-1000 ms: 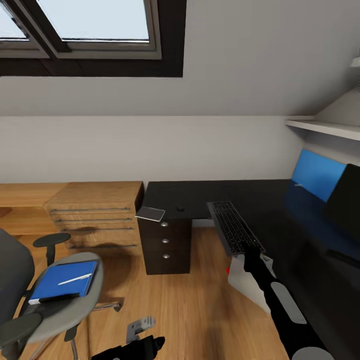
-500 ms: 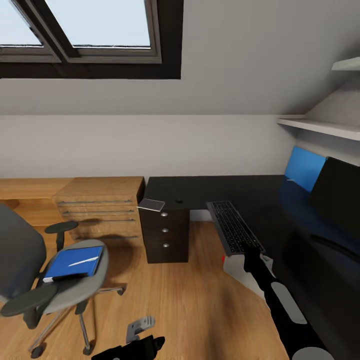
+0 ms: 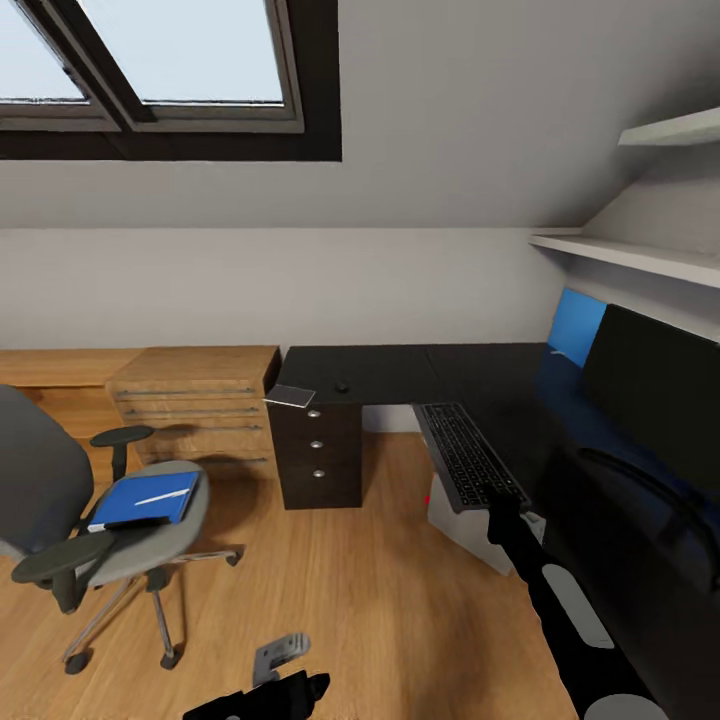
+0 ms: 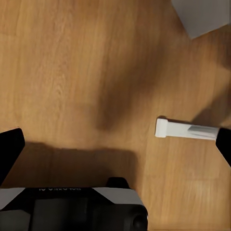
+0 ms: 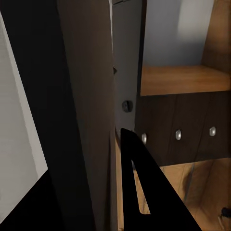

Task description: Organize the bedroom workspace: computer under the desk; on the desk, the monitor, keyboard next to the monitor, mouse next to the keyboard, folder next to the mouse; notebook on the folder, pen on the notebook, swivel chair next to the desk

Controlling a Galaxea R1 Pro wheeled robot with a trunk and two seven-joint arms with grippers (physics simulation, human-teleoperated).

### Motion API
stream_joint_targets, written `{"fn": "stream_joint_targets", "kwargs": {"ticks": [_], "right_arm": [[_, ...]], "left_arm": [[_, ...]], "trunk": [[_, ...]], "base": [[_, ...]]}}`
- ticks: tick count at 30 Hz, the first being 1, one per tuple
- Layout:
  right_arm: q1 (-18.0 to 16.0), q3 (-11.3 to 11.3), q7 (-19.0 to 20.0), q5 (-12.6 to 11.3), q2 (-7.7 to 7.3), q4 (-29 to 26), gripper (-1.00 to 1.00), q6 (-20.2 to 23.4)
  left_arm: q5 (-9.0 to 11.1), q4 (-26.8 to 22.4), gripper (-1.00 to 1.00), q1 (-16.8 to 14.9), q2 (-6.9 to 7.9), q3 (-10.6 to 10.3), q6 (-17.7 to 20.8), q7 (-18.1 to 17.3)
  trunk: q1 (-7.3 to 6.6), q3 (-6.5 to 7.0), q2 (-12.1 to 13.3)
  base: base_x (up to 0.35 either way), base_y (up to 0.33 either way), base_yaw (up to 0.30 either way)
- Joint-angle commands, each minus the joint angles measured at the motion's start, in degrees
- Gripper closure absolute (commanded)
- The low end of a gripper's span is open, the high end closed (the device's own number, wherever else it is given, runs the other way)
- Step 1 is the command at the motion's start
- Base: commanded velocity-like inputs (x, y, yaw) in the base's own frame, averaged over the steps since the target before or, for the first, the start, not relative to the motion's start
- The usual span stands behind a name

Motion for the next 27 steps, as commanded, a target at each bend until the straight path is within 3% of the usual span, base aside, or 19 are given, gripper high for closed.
{"fn": "stream_joint_targets", "kwargs": {"ticks": [1,27], "right_arm": [[-0.04,-0.10,0.31,-0.58,0.00,0.01,1.00,0.35],[-0.04,-0.62,0.24,-0.51,-0.08,0.47,1.00,0.27]], "left_arm": [[0.61,-0.12,-1.00,0.00,-0.04,-0.02,0.18,0.53],[0.61,-0.23,-1.00,0.00,0.07,0.05,0.09,0.53]], "trunk": [[-0.02,-0.07,-0.06],[-0.02,-0.07,-0.06]], "base": [[-0.257,-0.244,0.000],[-0.237,-0.258,0.000]]}}
